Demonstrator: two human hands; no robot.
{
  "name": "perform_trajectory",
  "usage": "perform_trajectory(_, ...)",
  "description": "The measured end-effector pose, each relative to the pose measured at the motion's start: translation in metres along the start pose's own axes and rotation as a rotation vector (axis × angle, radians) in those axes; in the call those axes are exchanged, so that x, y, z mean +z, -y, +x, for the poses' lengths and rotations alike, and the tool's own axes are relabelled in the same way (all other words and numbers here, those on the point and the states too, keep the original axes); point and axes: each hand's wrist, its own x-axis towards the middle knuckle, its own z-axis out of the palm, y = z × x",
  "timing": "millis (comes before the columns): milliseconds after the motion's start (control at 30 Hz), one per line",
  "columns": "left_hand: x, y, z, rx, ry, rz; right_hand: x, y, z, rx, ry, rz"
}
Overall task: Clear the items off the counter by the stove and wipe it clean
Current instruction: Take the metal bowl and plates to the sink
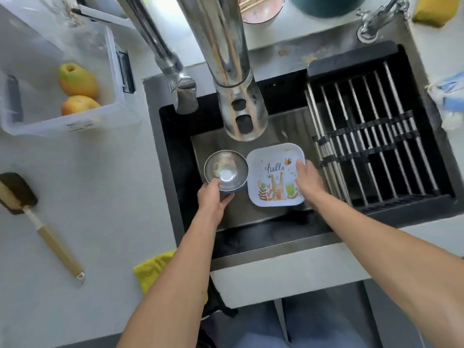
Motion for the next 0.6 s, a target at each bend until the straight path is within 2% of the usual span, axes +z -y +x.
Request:
perform_trajectory(367, -0.003, 0.019, 0.032, -0.011, -0.038, 0.047, 0.008, -0.011, 0.031, 0.092, 0.026, 0.047)
perform_trajectory(600, -0.011, 0.025, 0.039, -0.026, -0.069, 0.067, 0.016, -0.010, 0.032, 0.118, -0.054, -0.073)
